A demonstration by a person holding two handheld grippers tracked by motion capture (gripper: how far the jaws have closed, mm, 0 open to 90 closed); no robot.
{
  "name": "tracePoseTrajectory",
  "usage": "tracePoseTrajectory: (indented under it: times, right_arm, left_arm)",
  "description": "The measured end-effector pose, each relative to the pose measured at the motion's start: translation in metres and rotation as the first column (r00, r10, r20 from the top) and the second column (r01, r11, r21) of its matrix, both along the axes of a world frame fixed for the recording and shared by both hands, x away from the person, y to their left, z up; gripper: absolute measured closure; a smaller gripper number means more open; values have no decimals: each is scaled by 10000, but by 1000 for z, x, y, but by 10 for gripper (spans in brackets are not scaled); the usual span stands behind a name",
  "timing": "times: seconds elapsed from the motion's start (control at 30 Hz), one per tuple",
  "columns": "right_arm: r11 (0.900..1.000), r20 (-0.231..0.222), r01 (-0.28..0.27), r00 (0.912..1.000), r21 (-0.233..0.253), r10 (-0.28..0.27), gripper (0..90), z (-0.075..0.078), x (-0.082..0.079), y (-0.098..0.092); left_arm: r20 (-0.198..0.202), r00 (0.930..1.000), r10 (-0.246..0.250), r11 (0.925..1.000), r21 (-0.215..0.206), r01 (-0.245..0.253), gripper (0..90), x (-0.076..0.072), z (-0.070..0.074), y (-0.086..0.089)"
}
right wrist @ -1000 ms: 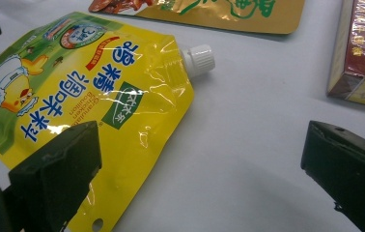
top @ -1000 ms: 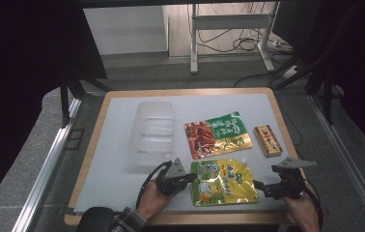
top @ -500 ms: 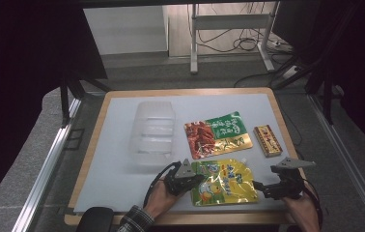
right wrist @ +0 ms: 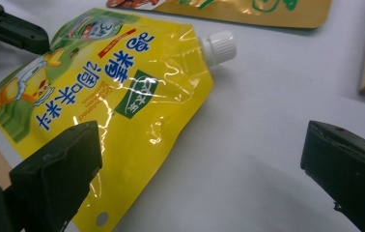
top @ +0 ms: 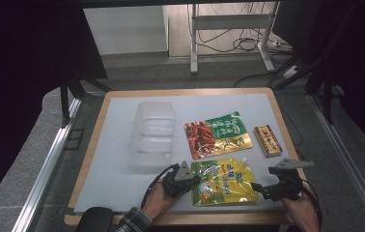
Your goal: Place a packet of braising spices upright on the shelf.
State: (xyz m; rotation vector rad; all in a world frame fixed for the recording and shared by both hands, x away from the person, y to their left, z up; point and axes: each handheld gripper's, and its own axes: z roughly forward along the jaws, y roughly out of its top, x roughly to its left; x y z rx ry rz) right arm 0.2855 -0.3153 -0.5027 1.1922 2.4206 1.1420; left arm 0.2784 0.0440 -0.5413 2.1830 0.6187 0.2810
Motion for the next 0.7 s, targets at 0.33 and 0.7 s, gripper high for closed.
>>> tracePoseTrajectory:
  times: [0.33, 0.7]
  right_arm:
    - [9989, -595, -464, 9972, -7, 463, 10, -6, 1, 9]
    - [9948, -1452, -964, 9843, 343, 1004, 7, -15, 3, 23]
  left_arm:
    - [-205, 9998, 74, 9999, 98, -72, 900, 0, -1, 4]
    - [-287, 9995, 134, 9999, 106, -131, 900, -1, -1, 5]
